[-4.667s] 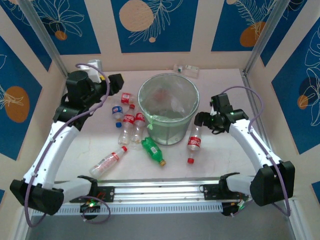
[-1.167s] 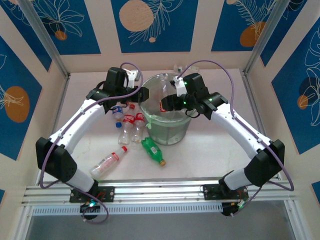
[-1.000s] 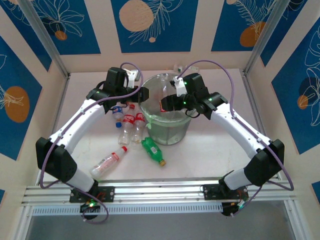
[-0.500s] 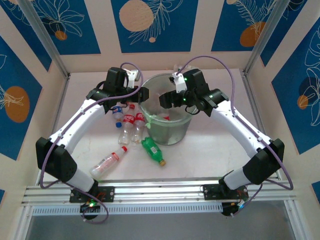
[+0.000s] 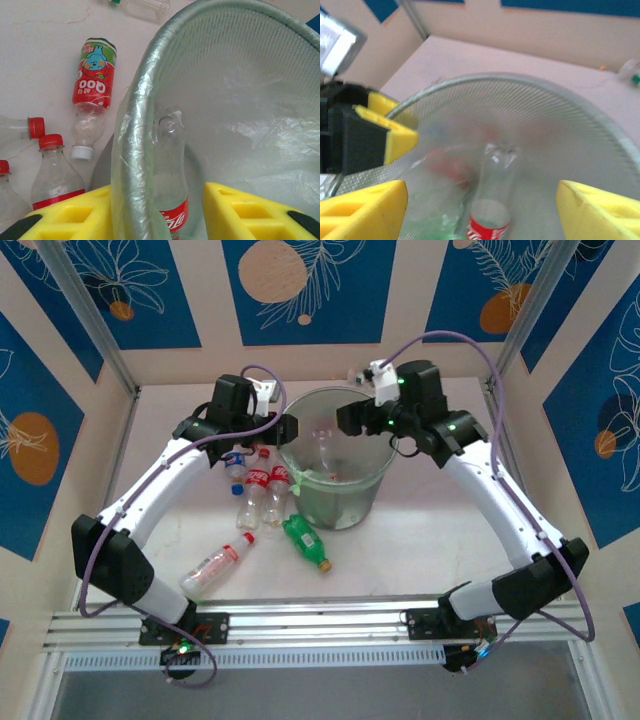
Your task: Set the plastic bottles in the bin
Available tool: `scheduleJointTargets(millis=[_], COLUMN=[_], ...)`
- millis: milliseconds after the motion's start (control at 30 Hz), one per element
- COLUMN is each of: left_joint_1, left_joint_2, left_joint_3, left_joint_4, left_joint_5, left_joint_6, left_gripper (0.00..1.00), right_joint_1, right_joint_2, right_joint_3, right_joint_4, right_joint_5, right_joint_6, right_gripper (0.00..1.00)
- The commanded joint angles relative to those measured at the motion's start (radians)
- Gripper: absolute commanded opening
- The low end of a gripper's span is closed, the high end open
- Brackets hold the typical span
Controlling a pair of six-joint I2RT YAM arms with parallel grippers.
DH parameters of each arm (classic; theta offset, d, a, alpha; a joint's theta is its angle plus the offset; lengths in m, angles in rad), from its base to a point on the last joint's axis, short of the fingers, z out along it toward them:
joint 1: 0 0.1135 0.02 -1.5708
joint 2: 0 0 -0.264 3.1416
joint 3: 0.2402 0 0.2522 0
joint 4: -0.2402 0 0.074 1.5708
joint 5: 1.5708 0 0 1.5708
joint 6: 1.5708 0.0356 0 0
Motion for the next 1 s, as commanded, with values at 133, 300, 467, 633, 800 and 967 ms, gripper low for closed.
scheduleJointTargets(millis=[133, 300, 467, 633, 800, 967], left_joint_1=[-0.006, -0.006, -0.004, -0.004, -0.004, -0.004], left_joint_2=[0.004, 0.008, -0.006, -0.027, -0.039, -0.043], left_joint_3=[-0.01, -0.005, -0.016, -0.049, -0.068, -0.074], left_joint_4=[-0.02, -0.043, -0.053, -0.024, -0.007, -0.001], left_joint_5=[-0.014, -0.032, -0.067, -0.089, -0.112, -0.123], left_joint_6=[0.024, 0.025, 0.01, -0.023, -0.041, -0.051], left_gripper=[0.45, 0.46, 0.46, 0.47, 0.47, 0.47], right_joint_1=[-0.227, -0.36, -0.407, -0.418, -0.407, -0.382], right_joint_2=[-0.043, 0.116, 0.384, 0.733, 0.993, 1.163], right_joint_3=[0.016, 0.046, 0.137, 0.388, 0.627, 0.851], right_joint_4=[0.082, 0.094, 0.184, 0.198, 0.217, 0.171], right_joint_5=[-0.076, -0.106, -0.163, -0.139, -0.092, 0.007], right_joint_6=[0.034, 0.085, 0.116, 0.151, 0.259, 0.322], right_gripper=[0.78, 0.78, 0.77, 0.76, 0.75, 0.75])
